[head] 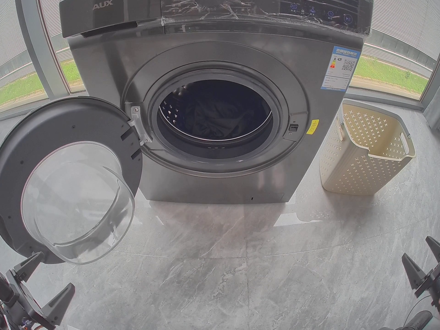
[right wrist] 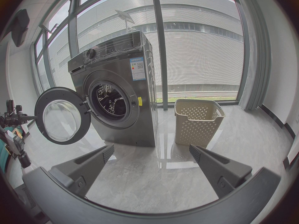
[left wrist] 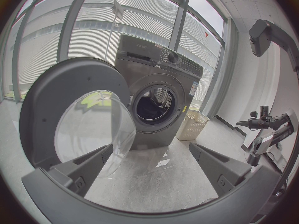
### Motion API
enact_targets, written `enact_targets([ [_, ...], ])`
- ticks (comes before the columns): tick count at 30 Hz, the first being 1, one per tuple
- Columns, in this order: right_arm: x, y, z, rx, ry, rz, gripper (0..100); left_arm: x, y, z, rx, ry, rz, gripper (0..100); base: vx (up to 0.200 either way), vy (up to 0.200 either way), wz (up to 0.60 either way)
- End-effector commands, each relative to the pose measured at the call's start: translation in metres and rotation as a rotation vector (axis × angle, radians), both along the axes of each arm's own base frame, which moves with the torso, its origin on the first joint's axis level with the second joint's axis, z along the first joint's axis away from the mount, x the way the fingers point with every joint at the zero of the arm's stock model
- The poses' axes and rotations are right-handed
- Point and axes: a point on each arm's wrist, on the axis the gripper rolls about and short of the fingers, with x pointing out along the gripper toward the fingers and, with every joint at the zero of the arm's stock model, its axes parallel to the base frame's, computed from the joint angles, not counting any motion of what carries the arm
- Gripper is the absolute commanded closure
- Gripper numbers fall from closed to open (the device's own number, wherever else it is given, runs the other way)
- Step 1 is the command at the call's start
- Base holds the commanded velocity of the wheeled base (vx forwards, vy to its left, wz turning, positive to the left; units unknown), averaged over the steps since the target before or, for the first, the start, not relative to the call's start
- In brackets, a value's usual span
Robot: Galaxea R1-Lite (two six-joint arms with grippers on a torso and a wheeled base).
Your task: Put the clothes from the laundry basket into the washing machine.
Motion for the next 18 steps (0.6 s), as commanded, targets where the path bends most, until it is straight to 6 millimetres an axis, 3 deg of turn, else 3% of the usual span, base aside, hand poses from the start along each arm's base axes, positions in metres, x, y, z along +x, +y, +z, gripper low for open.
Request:
enact_targets([
  [1,-0.028,-0.004,-0.021,0.01,-0.064,-0.013,0,-0.017,0.006,-0.015,0.006,-0.038,0.12,0,0.0,0.0,0.0],
  [4,-0.038,-0.006,-0.035,0.012,-0.04,-0.028,0,-0.025,0.008,-0.024,0.035,-0.036,0.174,0,0.0,0.0,0.0],
  [18,-0.037,-0.01,-0.035,0.005,-0.029,-0.24,0,-0.038,0.002,-0.04,0.094,-0.071,0.224,0,0.0,0.0,0.0],
])
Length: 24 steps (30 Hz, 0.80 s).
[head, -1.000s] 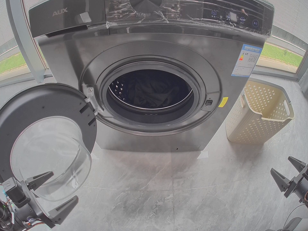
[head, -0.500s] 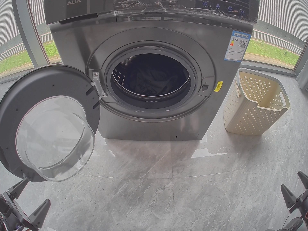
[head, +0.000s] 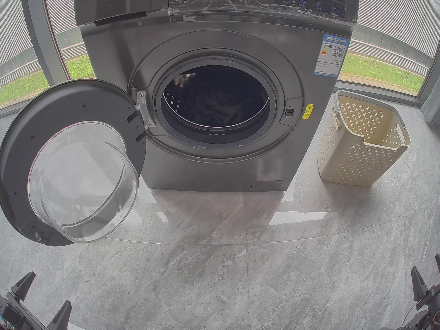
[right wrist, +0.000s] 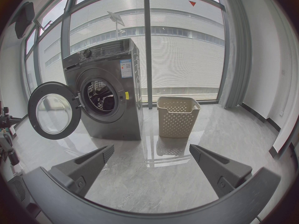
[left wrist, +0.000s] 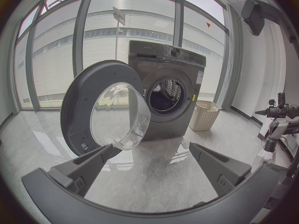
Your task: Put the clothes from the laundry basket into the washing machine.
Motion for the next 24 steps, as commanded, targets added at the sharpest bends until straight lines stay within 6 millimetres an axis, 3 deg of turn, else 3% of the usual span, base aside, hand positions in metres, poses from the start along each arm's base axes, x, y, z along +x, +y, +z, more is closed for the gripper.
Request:
enact_targets([
  [1,0.0004,-0.0002,-0.0047,0.004,0.011,-0.011,0,-0.0056,-0.0031,-0.0071,-0.013,-0.053,0.029,0,0.0,0.0,0.0],
  [4,0.0005,0.0024,-0.0047,-0.011,0.013,0.1,0,-0.0071,-0.0008,-0.0082,-0.02,-0.063,0.103,0,0.0,0.0,0.0],
  [7,0.0007,0.0008,-0.0048,-0.028,0.019,0.0,0,-0.0068,0.0016,-0.0132,0.015,-0.023,0.215,0,0.0,0.0,0.0],
  [10,-0.0032,0.003,-0.0058,-0.071,-0.014,-0.068,0,-0.0076,0.0013,-0.0143,0.025,0.004,0.198,0,0.0,0.0,0.0],
  [12,-0.0082,0.0061,-0.0071,-0.073,-0.08,-0.004,0,-0.0075,0.0013,-0.0144,0.019,-0.001,0.198,0,0.0,0.0,0.0],
  [24,-0.0074,0.0071,-0.0127,-0.043,-0.023,0.079,0,-0.0071,0.0015,-0.0146,0.006,-0.001,0.203,0,0.0,0.017,0.0],
])
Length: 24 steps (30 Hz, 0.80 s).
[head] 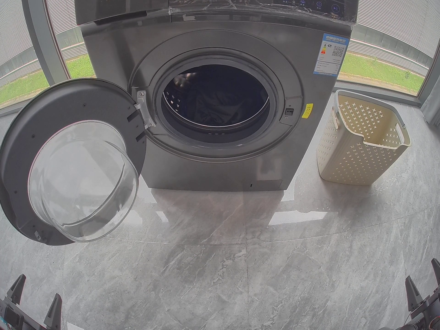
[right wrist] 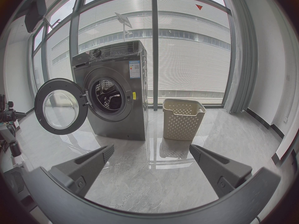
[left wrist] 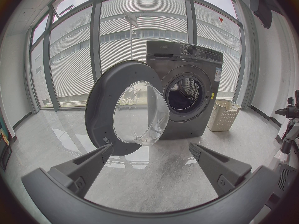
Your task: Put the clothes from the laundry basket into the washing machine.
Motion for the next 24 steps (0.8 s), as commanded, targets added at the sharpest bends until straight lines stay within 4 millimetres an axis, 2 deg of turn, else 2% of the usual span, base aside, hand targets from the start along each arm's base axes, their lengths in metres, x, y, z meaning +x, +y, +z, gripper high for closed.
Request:
enact_targets([
  [1,0.0,0.0,-0.0051,0.013,0.0,-0.005,0,0.0002,0.0,-0.0038,0.0,0.002,-0.001,0,0.0,0.2,0.0],
  [8,0.0,-0.0001,-0.0048,0.008,0.001,-0.008,0,0.0002,0.0,-0.0038,-0.006,0.002,-0.001,0,0.0,0.2,0.0],
  [24,0.0,-0.0002,-0.005,0.007,0.003,-0.014,0,0.0003,0.0001,-0.0037,-0.006,0.003,0.0,0,0.0,0.0,0.0],
])
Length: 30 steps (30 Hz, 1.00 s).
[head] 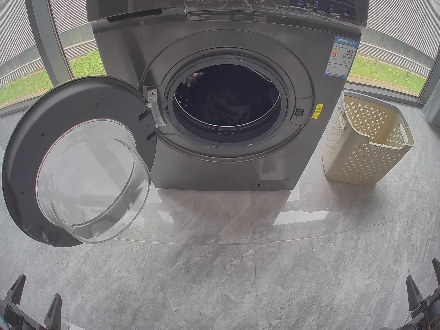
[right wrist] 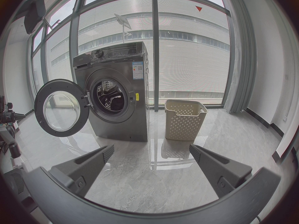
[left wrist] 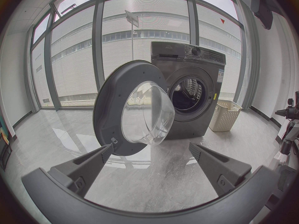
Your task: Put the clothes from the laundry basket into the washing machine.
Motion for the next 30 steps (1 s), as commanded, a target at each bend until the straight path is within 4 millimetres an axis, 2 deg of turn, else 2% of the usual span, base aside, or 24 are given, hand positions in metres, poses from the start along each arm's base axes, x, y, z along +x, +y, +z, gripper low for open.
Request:
enact_targets([
  [1,0.0008,0.0001,-0.0047,0.0,0.012,-0.002,0,0.0002,0.0,-0.0038,0.001,0.003,0.0,0,0.0,0.0,0.0],
  [8,0.0008,0.0001,-0.0047,0.001,0.012,-0.002,0,0.0003,0.0,-0.0038,0.002,0.005,0.0,0,0.0,0.0,0.51],
  [14,0.0008,0.0001,-0.0046,0.001,0.011,-0.002,0,0.0003,0.0,-0.0038,0.002,0.005,0.0,0,0.0,0.0,0.0],
  [23,0.0007,0.0,-0.0046,0.001,0.009,0.0,0,0.0002,0.0,-0.0038,0.001,0.003,0.0,0,0.0,0.2,0.0],
  [26,0.0008,0.0001,-0.0046,0.0,0.011,0.001,0,0.0003,0.0,-0.0038,0.001,0.005,0.0,0,0.0,0.0,0.0],
  [30,0.0008,0.0002,-0.0044,-0.002,0.009,0.009,0,0.0003,0.0,-0.0038,0.001,0.005,0.0,0,0.0,0.0,-0.6],
])
